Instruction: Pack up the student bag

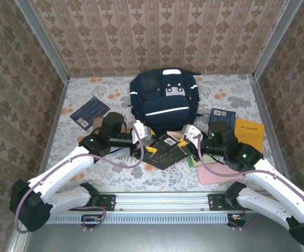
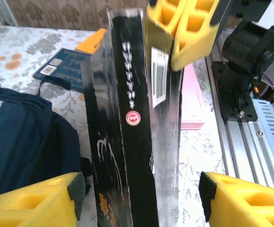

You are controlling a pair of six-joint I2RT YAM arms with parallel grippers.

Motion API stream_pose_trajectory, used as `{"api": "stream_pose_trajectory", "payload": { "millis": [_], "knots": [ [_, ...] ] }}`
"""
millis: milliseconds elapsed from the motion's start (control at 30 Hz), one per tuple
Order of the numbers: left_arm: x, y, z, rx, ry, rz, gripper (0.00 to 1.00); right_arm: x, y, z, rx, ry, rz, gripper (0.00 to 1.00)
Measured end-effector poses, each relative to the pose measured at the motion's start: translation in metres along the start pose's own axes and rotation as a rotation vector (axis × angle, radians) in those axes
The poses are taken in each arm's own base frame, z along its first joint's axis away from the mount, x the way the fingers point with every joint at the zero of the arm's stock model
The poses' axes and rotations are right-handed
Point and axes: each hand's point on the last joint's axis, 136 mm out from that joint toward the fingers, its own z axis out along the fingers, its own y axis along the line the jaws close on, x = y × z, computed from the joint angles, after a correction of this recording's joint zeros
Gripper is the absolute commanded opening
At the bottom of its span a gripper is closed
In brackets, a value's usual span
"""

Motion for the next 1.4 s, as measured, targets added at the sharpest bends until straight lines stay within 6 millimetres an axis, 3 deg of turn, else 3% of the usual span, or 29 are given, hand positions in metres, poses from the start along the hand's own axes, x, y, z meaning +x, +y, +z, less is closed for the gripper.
{"api": "stream_pose_trajectory", "payload": {
  "millis": [67,133,333,433,533,667,900,1167,1400],
  "knots": [
    [0.006,-0.001,0.009,0.016,0.024,-0.011,0.63,-0.003,0.000,-0.001,0.003,-0.013,0.000,0.00],
    [0.009,-0.001,0.016,0.030,0.044,-0.014,0.53,-0.007,0.000,-0.003,0.006,-0.030,-0.002,0.00],
    [0.004,-0.001,0.019,0.024,0.053,0.038,0.00,-0.012,0.000,-0.009,0.014,-0.056,-0.008,0.02],
    [0.002,0.000,0.015,0.003,0.060,0.076,0.00,-0.014,0.001,-0.010,0.011,-0.061,-0.007,0.35],
    [0.005,-0.003,0.008,-0.017,0.086,0.099,0.00,-0.020,-0.001,-0.016,0.025,-0.064,-0.012,0.61],
    [0.000,0.000,-0.003,-0.072,0.088,0.157,0.00,-0.040,-0.007,-0.033,0.071,-0.096,-0.052,0.79],
    [0.000,-0.001,-0.010,-0.097,0.105,0.224,0.00,-0.052,-0.011,-0.036,0.069,-0.064,-0.083,0.85],
    [0.010,-0.004,-0.011,-0.084,0.144,0.235,0.00,-0.047,0.004,-0.010,-0.087,0.006,-0.063,0.85],
    [0.005,-0.011,-0.012,-0.072,0.129,0.262,0.00,-0.037,0.017,0.010,-0.198,0.062,-0.054,0.81]
  ]
}}
